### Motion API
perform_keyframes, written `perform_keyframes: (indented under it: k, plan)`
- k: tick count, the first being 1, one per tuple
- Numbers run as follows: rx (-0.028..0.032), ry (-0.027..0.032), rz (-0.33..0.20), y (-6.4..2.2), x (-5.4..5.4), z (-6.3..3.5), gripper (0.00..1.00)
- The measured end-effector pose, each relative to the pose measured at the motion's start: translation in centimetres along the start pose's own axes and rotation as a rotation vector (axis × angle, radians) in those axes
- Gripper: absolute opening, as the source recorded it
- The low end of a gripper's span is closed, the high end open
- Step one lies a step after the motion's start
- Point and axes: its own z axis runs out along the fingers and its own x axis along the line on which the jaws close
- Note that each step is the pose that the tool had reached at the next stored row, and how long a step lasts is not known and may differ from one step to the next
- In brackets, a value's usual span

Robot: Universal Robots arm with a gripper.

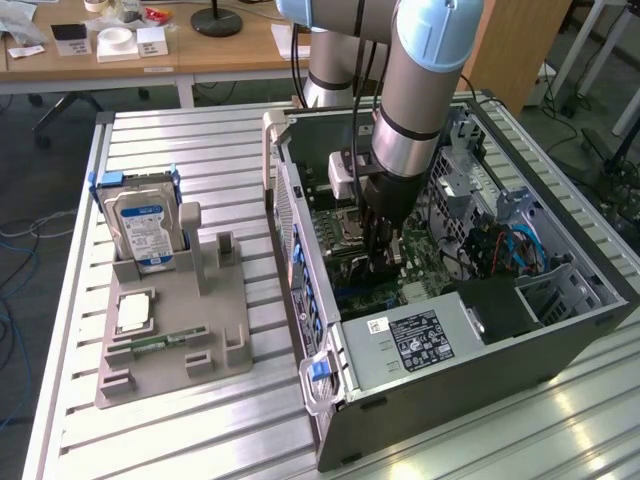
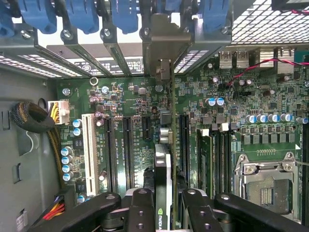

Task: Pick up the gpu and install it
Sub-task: 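Insert the gpu into the slot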

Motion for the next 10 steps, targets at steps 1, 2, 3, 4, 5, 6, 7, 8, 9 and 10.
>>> perform_keyframes:
  k: [1, 2, 3, 4, 5, 6, 7, 8, 9, 10]
  plan:
    - [-0.0001, 0.0001, 0.000, 0.00, 0.00, -0.05, 0.27]
    - [-0.0001, 0.0003, 0.000, 0.00, 0.00, -0.12, 0.27]
    - [-0.0001, 0.0006, 0.000, 0.00, 0.00, -0.18, 0.27]
    - [-0.0001, 0.0011, 0.000, -0.01, -0.01, -0.25, 0.27]
    - [0.0000, 0.0017, 0.000, -0.01, -0.01, -0.28, 0.27]
    - [0.0003, 0.0044, 0.000, -0.02, -0.01, -0.28, 0.27]
    - [0.0006, 0.0112, 0.000, -0.01, -0.01, -0.29, 0.27]
    - [0.0009, 0.0150, 0.000, -0.01, -0.01, -0.29, 0.27]
    - [0.0008, 0.0154, 0.000, -0.01, 0.00, -0.30, 0.27]
    - [0.0009, 0.0155, 0.000, -0.01, 0.00, -0.29, 0.27]
